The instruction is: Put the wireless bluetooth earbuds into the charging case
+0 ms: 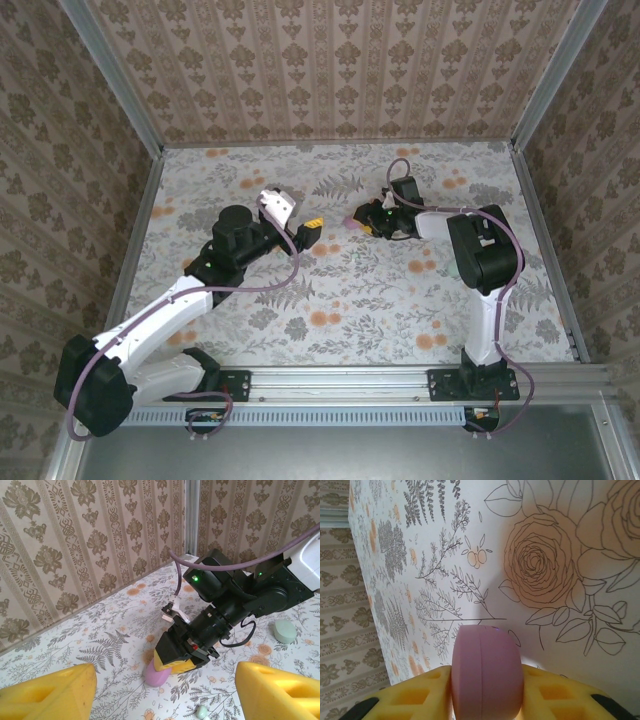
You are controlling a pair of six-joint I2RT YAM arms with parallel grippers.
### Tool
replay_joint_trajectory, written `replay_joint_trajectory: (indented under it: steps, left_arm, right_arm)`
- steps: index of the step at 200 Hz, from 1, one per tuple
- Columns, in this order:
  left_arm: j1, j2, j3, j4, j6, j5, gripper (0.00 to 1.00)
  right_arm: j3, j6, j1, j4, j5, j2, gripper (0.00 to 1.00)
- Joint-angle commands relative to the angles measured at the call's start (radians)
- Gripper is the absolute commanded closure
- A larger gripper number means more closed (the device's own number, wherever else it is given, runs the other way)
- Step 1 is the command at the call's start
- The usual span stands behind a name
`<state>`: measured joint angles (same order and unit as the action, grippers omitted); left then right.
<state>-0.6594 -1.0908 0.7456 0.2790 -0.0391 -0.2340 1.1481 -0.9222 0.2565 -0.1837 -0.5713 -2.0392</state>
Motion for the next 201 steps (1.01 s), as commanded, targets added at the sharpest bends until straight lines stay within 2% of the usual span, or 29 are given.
replay_joint_trajectory:
  steps: [1,81,118,143,168,185,201]
  left_arm:
    - [0.001,0.011,0.012,0.005,-0.014,0.008,0.26]
    - [0.000,0.005,0.015,0.015,-0.006,0.001,0.26]
    - [0.000,0.008,0.018,0.015,-0.005,0.011,0.24]
    - [0.000,0.011,0.016,0.015,-0.004,0.019,0.22]
    - [0.000,0.015,0.015,0.013,0.001,0.030,0.17]
    - [0.001,0.017,0.010,0.015,0.002,0.042,0.15]
    - [0.001,0.017,0.005,0.024,0.004,0.046,0.15]
  right_arm:
    - [-0.025,0.001,-0.007,0.015,0.033,-0.016,0.62]
    - [-0.022,0.061,-0.019,0.132,0.062,0.039,0.50]
    - [-0.024,0.109,-0.024,0.224,0.104,0.114,0.44]
    - [-0.030,0.183,-0.031,0.347,0.193,0.228,0.41]
    - [-0.086,0.237,-0.069,0.463,0.338,0.392,0.41]
    - [-0.153,0.257,-0.128,0.523,0.424,0.510,0.40]
    - [-0.221,0.269,-0.221,0.556,0.446,0.601,0.38]
